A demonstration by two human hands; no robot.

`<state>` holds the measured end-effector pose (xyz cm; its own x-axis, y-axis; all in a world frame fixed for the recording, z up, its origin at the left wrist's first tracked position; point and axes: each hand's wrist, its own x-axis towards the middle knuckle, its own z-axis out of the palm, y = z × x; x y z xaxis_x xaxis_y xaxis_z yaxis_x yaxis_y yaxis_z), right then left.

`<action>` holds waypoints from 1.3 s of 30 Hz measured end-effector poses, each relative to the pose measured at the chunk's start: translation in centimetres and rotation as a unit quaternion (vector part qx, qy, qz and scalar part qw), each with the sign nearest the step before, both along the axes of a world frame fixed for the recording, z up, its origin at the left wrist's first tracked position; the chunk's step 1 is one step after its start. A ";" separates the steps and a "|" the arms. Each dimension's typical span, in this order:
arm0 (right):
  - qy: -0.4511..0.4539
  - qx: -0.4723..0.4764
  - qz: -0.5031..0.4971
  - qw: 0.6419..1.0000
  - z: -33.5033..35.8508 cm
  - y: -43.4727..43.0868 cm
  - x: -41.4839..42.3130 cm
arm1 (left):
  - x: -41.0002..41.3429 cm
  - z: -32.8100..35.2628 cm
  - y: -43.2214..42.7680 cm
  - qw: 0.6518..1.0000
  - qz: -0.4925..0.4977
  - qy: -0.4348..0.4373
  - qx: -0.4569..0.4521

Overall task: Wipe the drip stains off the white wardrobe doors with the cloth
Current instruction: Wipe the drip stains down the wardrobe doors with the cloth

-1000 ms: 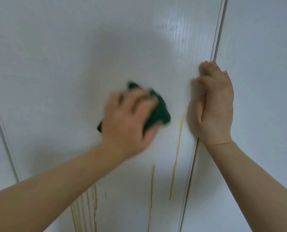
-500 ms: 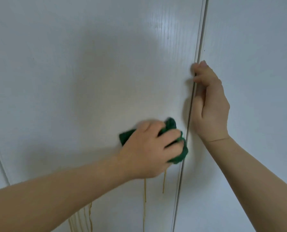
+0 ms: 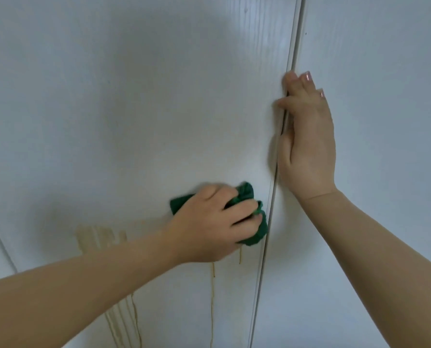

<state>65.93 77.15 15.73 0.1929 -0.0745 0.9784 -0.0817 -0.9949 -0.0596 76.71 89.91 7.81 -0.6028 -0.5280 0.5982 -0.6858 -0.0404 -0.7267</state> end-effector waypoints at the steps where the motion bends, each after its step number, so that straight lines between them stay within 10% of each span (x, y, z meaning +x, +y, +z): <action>1: -0.001 0.004 -0.004 1.000 -0.2 0.2 0.0 | 0.5 0.8 0.5 1.000 0.005 -0.001 -0.007; 8: -0.003 0.043 -0.017 0.999 -0.1 1.1 0.3 | 2.0 7.6 0.6 0.959 0.016 0.159 -0.233; 14: -0.010 0.082 0.013 0.997 -2.2 2.0 0.6 | 0.5 -5.2 0.7 0.999 0.013 0.012 0.033; 22: -0.006 0.096 -0.001 0.995 -2.6 2.5 0.7 | 0.8 -0.7 0.4 0.955 -0.005 0.212 -0.207; 27: -0.002 0.094 -0.002 0.996 -2.8 2.5 0.7 | -0.6 -11.8 0.2 0.999 0.020 0.022 0.036; 35: 0.010 0.116 -0.010 0.993 -5.2 3.1 0.5 | 0.3 -6.1 0.8 0.964 0.008 0.210 -0.163; 39: 0.012 0.120 -0.005 0.993 -5.7 3.2 0.3 | -0.2 -13.8 0.9 0.998 0.026 0.025 0.054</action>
<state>66.26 80.39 10.02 0.2137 -0.3072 0.9273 -0.0959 -0.9513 -0.2931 76.51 90.86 -5.95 -0.5440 -0.6201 0.5653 -0.7204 -0.0004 -0.6936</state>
